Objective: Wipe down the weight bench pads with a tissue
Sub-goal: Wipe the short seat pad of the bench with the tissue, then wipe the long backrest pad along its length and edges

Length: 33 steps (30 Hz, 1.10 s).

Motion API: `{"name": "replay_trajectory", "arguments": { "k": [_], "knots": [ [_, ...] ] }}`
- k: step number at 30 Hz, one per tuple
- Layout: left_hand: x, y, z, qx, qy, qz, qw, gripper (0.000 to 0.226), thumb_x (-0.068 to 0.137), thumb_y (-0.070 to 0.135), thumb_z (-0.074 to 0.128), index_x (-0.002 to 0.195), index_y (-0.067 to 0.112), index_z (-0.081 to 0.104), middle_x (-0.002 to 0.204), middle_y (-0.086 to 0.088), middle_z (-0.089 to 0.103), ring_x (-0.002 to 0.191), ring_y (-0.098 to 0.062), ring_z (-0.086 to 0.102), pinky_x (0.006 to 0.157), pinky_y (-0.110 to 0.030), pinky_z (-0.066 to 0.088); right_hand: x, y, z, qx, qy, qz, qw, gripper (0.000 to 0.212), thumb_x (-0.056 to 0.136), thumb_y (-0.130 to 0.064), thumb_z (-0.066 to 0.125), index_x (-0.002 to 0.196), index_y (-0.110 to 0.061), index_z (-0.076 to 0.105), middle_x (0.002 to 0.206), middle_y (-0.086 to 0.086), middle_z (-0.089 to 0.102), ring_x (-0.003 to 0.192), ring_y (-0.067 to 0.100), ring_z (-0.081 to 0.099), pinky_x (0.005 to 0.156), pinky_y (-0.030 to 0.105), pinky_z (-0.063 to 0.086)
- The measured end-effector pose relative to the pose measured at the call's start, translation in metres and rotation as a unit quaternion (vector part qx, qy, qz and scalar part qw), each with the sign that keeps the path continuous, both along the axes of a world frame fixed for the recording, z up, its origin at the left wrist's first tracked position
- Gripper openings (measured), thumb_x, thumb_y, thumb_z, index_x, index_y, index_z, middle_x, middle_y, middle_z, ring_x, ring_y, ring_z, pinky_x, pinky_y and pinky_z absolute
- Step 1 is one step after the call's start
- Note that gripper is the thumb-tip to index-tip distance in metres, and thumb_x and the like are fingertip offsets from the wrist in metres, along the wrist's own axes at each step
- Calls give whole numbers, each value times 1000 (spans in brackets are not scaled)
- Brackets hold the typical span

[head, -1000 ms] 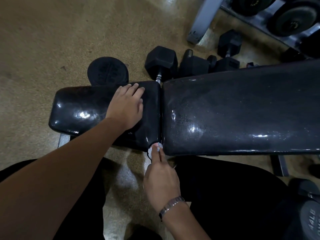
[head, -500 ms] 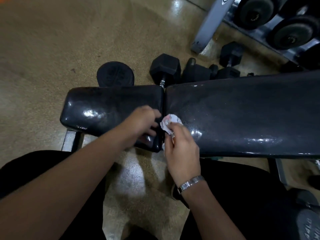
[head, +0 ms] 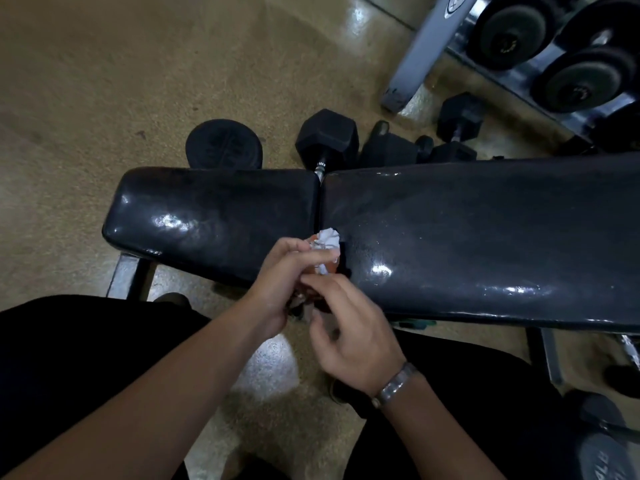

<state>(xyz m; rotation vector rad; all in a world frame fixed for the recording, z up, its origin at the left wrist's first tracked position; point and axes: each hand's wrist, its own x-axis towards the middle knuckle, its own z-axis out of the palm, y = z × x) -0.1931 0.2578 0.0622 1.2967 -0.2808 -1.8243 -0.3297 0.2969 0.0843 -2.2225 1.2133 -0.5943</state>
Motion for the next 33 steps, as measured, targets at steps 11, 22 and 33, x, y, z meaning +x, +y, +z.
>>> {"name": "replay_trajectory", "arguments": {
  "k": [11,22,33],
  "knots": [
    [-14,39,-48,-306,-548,-190,755,35,85,8,62,115,25,57,129,4,45,109,-17,49,91,-29,50,-90,-57,10,-181,273,-32,944,21,83,-12,58,101,-15,68,103,1,62,101,27,55,89,41,42],
    [-58,74,-55,-252,-497,-74,827,50,94,22,60,143,27,55,149,9,46,130,-14,35,109,-20,35,-104,-63,11,-206,333,-37,919,22,90,-22,56,109,-18,66,110,0,62,111,25,53,110,47,30],
    [-55,31,-51,-245,-490,-42,835,28,99,19,62,126,18,69,131,17,59,123,-4,43,104,-7,35,-120,-62,13,-211,338,-42,916,27,90,-26,55,114,-20,67,121,0,64,112,26,56,100,48,41]
  ]
}}
